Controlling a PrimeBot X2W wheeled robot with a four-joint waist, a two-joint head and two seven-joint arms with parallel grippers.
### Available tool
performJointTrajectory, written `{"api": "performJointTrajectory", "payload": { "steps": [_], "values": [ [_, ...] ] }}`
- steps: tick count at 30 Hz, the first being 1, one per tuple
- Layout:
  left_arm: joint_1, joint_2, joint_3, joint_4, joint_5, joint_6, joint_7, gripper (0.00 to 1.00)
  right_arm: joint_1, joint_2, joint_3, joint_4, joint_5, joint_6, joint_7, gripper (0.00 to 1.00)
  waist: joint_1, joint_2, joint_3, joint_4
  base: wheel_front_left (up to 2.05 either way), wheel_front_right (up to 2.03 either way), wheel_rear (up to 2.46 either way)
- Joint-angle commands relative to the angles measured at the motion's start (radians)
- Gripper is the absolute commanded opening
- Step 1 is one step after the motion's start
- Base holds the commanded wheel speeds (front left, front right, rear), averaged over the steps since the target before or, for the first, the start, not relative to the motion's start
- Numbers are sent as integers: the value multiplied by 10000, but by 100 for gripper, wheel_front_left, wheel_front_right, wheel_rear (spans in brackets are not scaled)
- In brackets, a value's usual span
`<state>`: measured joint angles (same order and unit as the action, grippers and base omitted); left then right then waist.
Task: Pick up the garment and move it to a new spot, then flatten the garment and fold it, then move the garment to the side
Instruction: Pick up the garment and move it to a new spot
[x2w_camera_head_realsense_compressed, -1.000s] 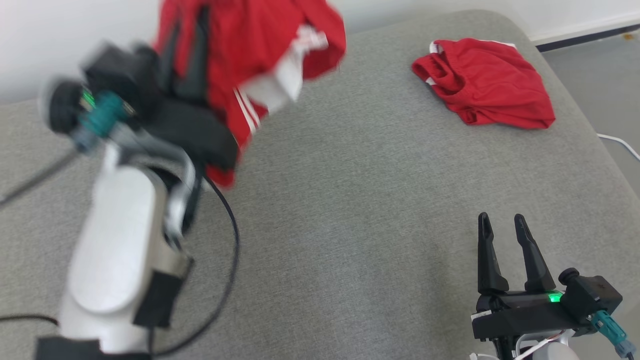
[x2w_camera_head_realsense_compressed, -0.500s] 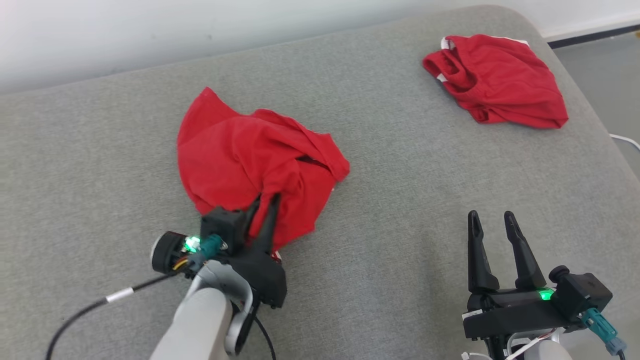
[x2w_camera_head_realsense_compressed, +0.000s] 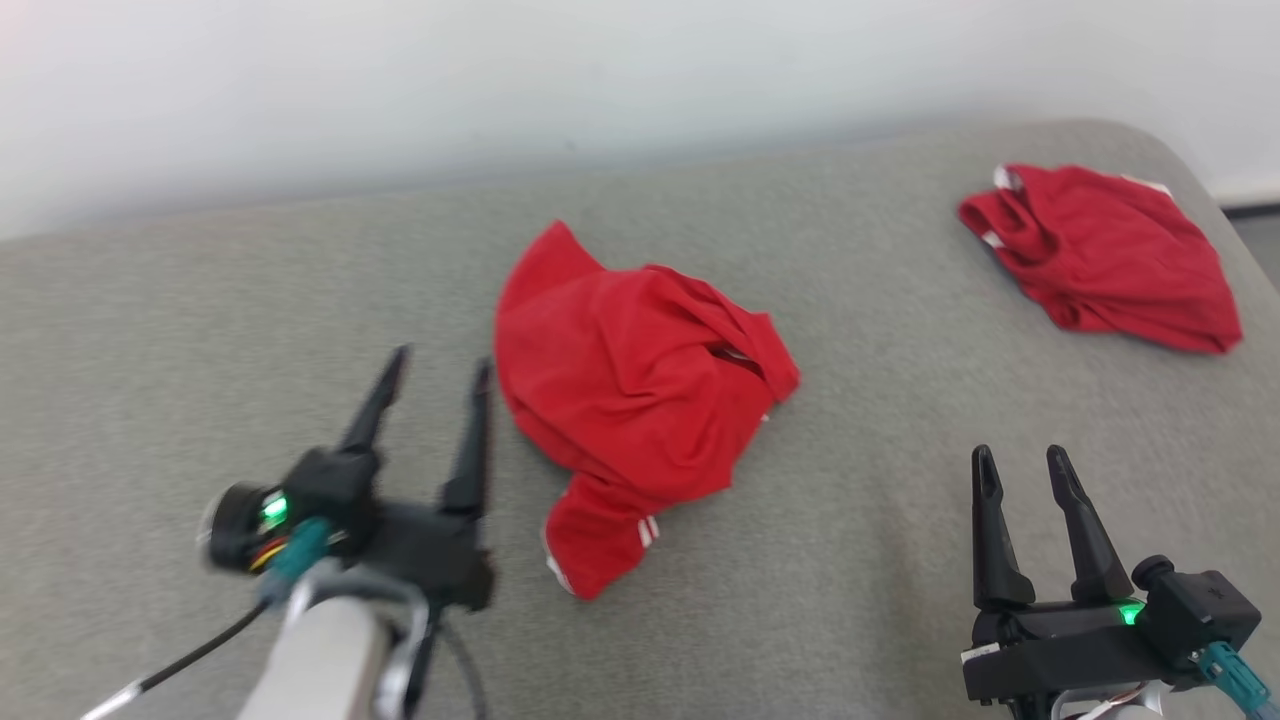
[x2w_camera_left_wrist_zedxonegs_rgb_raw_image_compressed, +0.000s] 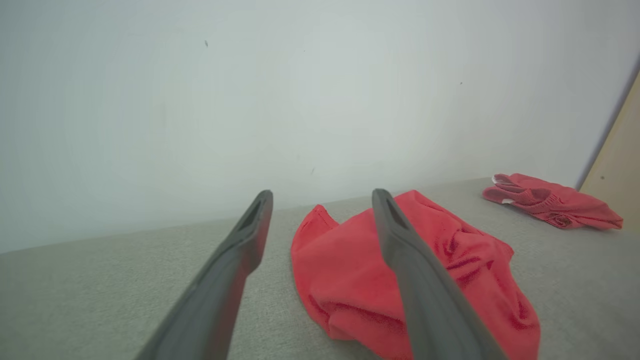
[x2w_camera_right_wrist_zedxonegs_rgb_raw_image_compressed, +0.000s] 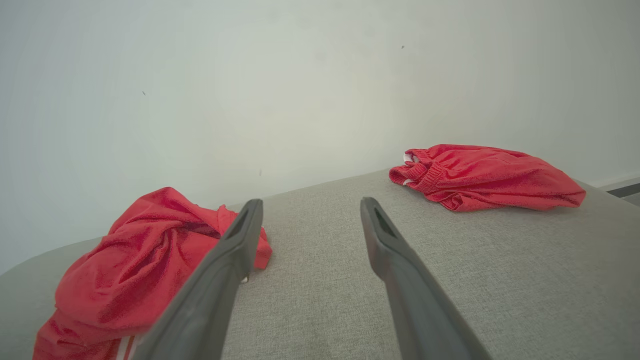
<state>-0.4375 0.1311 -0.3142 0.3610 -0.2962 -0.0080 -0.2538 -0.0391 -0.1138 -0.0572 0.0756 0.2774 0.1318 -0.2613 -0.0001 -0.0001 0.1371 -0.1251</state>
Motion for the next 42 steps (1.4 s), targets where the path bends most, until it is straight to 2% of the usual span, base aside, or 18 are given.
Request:
{"api": "performJointTrajectory", "payload": {
  "steps": [1, 7, 14, 24, 42],
  "values": [
    [371, 217, 191, -126, -36, 75, -75, 100, 139, -44, -9, -52, -63, -29, -1, 100, 1, 1, -532, 572, 0, 0, 0],
    [1569, 768, 995, -868, -258, 307, -111, 100, 407, -2, -123, -175, -112, -29, 131, 100, 1, 1, -936, 967, 0, 0, 0],
    [2946, 1050, 1847, -2040, -243, 437, -113, 100, 723, 127, -190, -340, -138, -29, 260, 100, 1, 1, -1195, 1157, 0, 0, 0],
    [4218, 765, 2348, -2845, 137, 375, -116, 100, 1111, 214, -420, -292, -46, -29, 260, 100, 1, 1, -1272, 1425, 0, 0, 0],
    [4804, 244, 3231, -3113, 537, 184, -117, 100, 1237, 216, -390, -338, -103, -29, 419, 100, 1, 1, -1357, 1365, 0, 0, 0]
  ]
}}
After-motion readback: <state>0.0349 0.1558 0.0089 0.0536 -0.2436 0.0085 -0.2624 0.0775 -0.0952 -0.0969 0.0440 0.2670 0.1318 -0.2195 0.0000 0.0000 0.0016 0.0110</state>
